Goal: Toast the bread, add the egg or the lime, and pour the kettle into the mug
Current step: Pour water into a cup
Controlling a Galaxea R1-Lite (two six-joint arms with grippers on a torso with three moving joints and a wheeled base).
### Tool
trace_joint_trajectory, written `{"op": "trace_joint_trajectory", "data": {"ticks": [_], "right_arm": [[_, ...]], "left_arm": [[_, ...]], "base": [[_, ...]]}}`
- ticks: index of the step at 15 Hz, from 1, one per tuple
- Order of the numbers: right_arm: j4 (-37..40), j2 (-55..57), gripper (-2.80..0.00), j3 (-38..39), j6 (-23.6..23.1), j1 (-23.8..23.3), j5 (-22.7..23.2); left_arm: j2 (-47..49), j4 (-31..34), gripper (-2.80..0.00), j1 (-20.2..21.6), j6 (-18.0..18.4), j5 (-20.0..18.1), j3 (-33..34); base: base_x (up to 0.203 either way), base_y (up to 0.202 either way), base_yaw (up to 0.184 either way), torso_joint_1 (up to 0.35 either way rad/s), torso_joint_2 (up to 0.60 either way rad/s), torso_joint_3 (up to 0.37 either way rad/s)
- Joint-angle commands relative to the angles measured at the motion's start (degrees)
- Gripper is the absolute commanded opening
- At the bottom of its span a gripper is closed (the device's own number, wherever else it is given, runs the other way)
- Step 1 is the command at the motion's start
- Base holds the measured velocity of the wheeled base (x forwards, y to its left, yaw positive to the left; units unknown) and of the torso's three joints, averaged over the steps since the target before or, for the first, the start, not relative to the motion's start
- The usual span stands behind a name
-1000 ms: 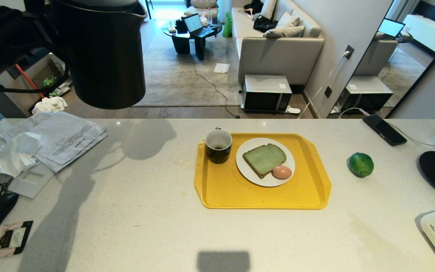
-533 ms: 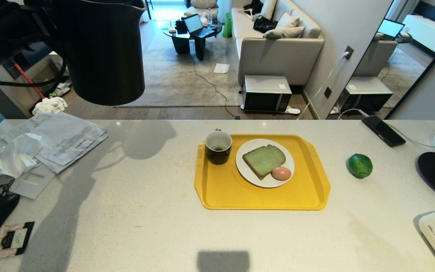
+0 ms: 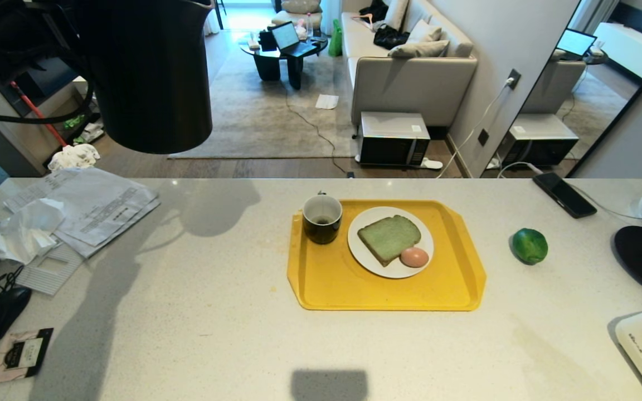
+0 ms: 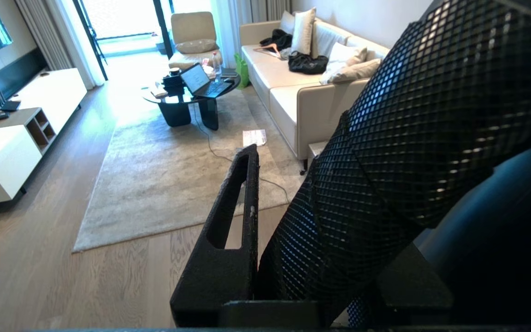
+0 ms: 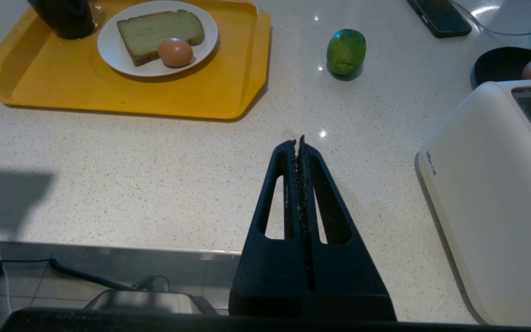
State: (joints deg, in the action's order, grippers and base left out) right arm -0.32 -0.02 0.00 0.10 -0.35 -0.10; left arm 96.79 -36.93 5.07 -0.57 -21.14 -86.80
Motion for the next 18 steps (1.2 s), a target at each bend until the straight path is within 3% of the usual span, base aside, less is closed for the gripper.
{"op": "trace_joint_trajectory", "data": {"ticks": [1, 18], "right_arm": [[-0.03, 0.02, -2.8, 0.0, -0.01, 0.0, 0.01], [-0.03, 0.02, -2.8, 0.0, -0.01, 0.0, 0.01]], "left_arm": [[-0.38, -0.07, -2.8, 0.03, -0.04, -0.13, -0.13], [0.68, -0.07, -2.8, 1.7, 0.13, -0.92, -0.13]], "base": [[0.0, 0.0, 0.0, 0.055, -0.1, -0.041], [0.0, 0.0, 0.0, 0.069, -0.13, -0.063]]}}
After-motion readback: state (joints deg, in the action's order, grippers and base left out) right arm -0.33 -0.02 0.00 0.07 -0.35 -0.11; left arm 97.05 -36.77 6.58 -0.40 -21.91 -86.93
